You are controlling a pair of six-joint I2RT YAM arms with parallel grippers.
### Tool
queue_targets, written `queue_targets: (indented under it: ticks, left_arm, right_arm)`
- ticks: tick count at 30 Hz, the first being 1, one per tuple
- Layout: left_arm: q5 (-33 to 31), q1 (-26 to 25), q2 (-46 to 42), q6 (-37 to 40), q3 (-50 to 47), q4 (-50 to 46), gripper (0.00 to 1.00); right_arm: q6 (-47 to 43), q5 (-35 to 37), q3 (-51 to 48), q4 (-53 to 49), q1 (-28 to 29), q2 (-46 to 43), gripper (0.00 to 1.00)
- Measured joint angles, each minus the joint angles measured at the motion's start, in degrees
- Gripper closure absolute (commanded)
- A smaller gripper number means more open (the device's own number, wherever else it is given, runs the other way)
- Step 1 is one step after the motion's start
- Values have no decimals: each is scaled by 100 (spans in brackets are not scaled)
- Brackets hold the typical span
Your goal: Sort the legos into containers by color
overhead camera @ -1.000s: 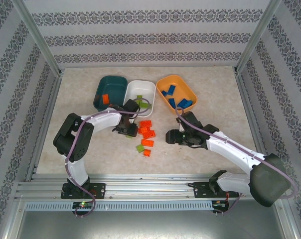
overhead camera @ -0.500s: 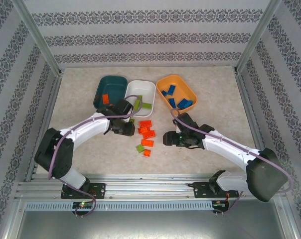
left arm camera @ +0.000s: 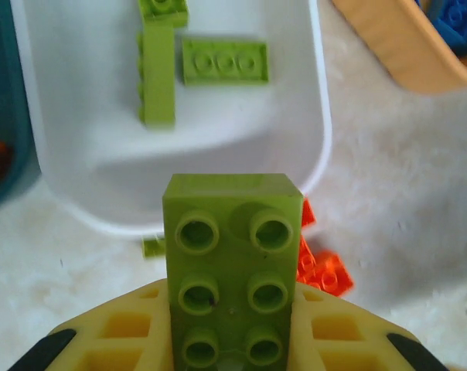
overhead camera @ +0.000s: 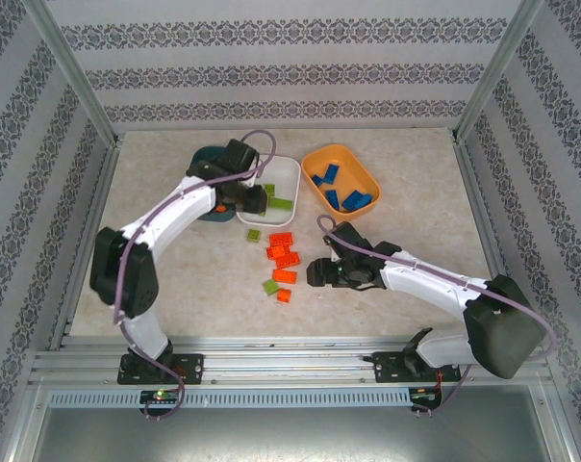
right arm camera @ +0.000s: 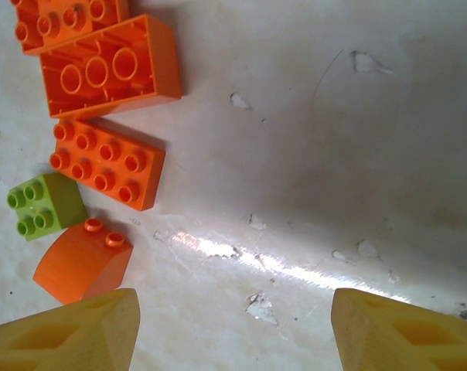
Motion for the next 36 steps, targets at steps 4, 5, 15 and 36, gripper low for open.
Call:
queue_targets:
  ticks: [4, 5, 15, 36]
  left_arm:
    - [-131, 133, 997, 214, 942, -227, 76]
    - [-151, 144, 1200, 258, 1143, -280, 76]
    - [-188, 153, 2116, 459, 2236, -782, 62]
    - [-83, 153, -1082, 85, -1340, 83, 30]
  right_arm:
    - [31, 7, 0, -15, 96, -7, 33]
    - [44, 17, -2, -22, 98, -17, 33]
    - [166, 74, -42, -39, 107, -140, 32]
    - [271, 131, -39, 42, 334, -48, 32]
